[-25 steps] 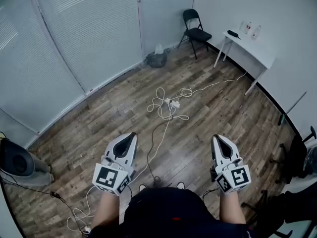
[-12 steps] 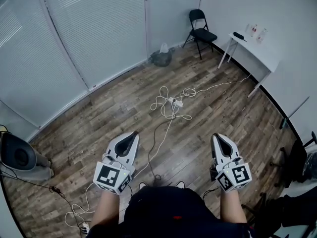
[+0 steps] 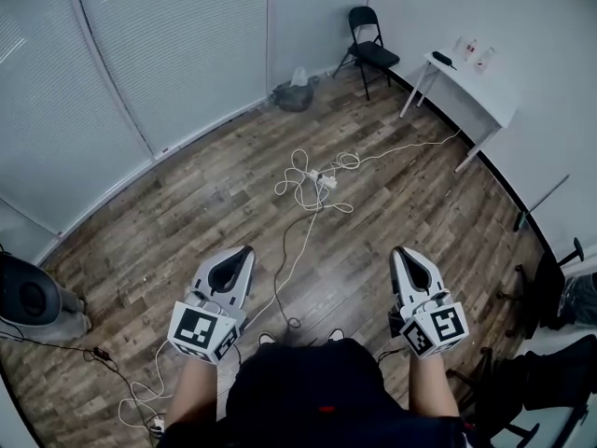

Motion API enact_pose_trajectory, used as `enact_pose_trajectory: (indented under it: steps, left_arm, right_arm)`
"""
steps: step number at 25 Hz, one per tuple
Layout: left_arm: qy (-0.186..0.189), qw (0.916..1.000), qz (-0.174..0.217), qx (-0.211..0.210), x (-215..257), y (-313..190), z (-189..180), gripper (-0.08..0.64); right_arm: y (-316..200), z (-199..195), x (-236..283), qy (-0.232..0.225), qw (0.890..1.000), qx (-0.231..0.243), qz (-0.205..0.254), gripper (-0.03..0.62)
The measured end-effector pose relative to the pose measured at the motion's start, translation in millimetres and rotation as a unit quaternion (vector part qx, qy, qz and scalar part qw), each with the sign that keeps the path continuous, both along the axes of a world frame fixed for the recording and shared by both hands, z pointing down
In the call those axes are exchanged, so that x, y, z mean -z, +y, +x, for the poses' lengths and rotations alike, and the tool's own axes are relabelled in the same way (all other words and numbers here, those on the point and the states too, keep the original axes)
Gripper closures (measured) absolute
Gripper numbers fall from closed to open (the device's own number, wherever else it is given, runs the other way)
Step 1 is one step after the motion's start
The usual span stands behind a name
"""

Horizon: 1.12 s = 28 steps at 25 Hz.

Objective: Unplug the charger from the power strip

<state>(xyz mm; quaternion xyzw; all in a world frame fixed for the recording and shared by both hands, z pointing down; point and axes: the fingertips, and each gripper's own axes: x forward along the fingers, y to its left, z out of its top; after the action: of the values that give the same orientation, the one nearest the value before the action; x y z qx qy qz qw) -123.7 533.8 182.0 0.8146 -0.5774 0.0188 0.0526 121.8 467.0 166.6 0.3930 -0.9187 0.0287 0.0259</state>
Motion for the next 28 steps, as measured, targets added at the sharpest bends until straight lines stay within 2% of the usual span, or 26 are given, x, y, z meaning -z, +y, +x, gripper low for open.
enact_pose_trajectory:
  steps: [6,9,17,22,28]
  left_arm:
    - [-0.001,0.9995,-0.025,-0.018,-16,-2,-35,0.537]
    - [0.012,0.9992,-0.032,-0.022,-20,-17,-32,0.537]
    - [-0.019,0.9979,-0.053,-0.031,-34,-87,3,0.537]
    - [-0.014,0.9979,-0.059,-0.025,-32,-163,33,0.537]
    - [-0.017,0.9981,-0.058,-0.011,-24,-253,92,0.537]
  right_arm:
    - [6,-26,-22,-0.005,1.0,-0.02,-0.022,0.569]
    - [-1,-22,-36,-0.004,0.999,-0.021,-0.037,0.569]
    - [-84,1,-52,-0.025,0.998,-0.017,-0.049,0.569]
    - [-162,29,-54,-0.036,0.998,-0.002,-0.054,0.569]
    - [-248,82,-60,-0.036,0.997,0.022,-0.071,0.569]
